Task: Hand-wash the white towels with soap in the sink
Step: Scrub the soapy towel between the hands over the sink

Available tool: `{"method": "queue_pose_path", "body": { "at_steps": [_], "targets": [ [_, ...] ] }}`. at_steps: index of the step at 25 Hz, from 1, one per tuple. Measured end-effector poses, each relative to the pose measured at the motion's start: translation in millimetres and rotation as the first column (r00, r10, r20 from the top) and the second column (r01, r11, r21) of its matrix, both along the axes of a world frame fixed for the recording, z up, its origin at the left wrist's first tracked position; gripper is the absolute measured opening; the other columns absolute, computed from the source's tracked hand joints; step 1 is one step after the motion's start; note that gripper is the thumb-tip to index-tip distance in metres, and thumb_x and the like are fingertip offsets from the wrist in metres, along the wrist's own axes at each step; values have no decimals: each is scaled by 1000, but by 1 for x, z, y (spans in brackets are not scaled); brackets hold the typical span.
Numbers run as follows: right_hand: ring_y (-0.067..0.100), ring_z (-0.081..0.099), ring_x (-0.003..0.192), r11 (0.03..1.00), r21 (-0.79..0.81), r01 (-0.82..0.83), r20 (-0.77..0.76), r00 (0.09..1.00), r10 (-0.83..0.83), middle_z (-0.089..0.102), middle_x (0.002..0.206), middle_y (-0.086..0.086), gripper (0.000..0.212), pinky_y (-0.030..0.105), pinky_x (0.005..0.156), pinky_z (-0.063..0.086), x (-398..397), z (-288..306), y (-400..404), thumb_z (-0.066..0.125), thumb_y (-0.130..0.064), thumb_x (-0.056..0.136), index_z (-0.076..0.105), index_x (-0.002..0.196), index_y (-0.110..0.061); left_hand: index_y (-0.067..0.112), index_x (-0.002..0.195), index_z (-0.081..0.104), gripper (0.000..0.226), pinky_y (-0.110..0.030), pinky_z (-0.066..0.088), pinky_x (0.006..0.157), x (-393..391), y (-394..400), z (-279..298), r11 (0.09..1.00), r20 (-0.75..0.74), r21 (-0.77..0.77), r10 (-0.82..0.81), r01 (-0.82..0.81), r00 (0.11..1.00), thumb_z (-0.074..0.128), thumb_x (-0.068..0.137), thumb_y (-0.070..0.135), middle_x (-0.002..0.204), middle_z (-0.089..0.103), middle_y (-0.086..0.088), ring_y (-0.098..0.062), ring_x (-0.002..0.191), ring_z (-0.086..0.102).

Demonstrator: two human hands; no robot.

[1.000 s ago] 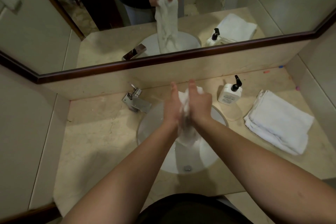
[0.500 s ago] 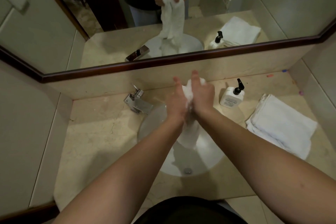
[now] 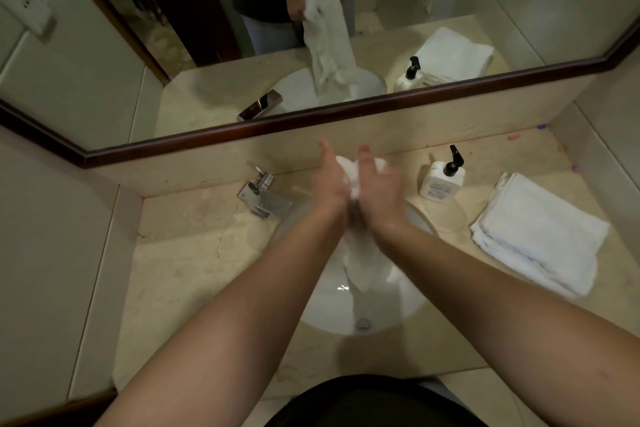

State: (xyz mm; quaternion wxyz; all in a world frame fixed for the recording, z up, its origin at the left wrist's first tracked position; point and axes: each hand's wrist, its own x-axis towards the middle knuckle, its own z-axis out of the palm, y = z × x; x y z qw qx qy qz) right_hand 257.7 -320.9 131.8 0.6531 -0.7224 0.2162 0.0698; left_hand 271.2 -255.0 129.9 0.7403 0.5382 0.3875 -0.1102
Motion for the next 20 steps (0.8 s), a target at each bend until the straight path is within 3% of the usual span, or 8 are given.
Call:
{"method": "queue_pose_path", "body": {
  "at_steps": [2, 5, 7, 10, 12, 15, 16, 20],
  "targets": [
    [14, 71, 76, 998, -2, -59, 21, 998, 59, 72, 85, 6, 50, 19, 56, 48, -20, -5, 6, 51, -54, 96, 69, 96, -7, 9, 102, 67, 82, -45, 57, 91, 1, 6, -3, 997, -39, -61, 37, -40, 999, 33, 86, 83, 95, 74, -13, -30, 88, 72],
    [19, 70, 77, 999, -7, 45, -30, 999, -45, 70, 77, 4, 45, 25, 61, 52, 0, -5, -11, 52, -52, 97, 68, 83, -12, 11, 104, 72, 109, -52, 54, 95, -15, -14, -18, 998, -11, 14, -58, 58, 998, 33, 59, 102, 101, 75, -14, -32, 97, 72],
    [22, 70, 78, 996, 3, 85, -73, 994, -85, 70, 77, 5, 45, 30, 67, 53, 10, -2, -16, 52, -52, 97, 65, 77, -14, 15, 102, 72, 112, -52, 52, 96, -19, -22, -21, 999, -16, 3, -51, 51, 999, 35, 46, 105, 102, 75, -11, -32, 100, 70],
    [15, 70, 72, 999, 18, -46, -29, 999, 46, 71, 77, 3, 44, 22, 59, 50, -19, 1, -3, 51, -49, 98, 68, 82, -13, 9, 105, 63, 85, -44, 60, 77, -10, -6, -8, 993, -45, -68, 88, -91, 995, 39, 81, 87, 99, 73, -12, -28, 86, 72],
    [12, 69, 70, 997, 10, -74, 9, 997, 74, 71, 76, 2, 44, 19, 57, 48, -25, 7, -3, 51, -49, 98, 69, 84, -11, 8, 105, 67, 85, -36, 59, 67, -11, -3, -9, 990, -36, -114, 81, -85, 996, 36, 84, 84, 91, 74, -10, -24, 76, 72],
    [11, 65, 66, 996, -21, 90, -14, 996, -90, 65, 69, -1, 45, 20, 58, 48, 7, 17, -18, 50, -48, 99, 62, 70, -16, 11, 100, 77, 115, -48, 51, 99, -17, -20, -18, 989, 28, -49, -140, 141, 990, 38, 49, 106, 101, 76, -11, -29, 99, 72],
    [12, 65, 68, 993, -16, 115, -26, 993, -115, 66, 70, 0, 45, 22, 59, 48, 11, 17, -18, 49, -49, 99, 61, 71, -16, 13, 100, 77, 117, -49, 50, 101, -17, -21, -19, 991, 33, -27, -127, 128, 991, 39, 45, 108, 103, 76, -11, -30, 102, 71],
    [13, 70, 72, 998, 14, -54, -19, 998, 54, 72, 80, 4, 46, 25, 60, 51, -26, 9, -3, 50, -52, 98, 69, 86, -12, 6, 100, 70, 85, -33, 59, 69, -9, -5, -2, 992, -44, -111, 55, -59, 998, 31, 88, 81, 84, 74, -12, -25, 73, 73]
  ]
}}
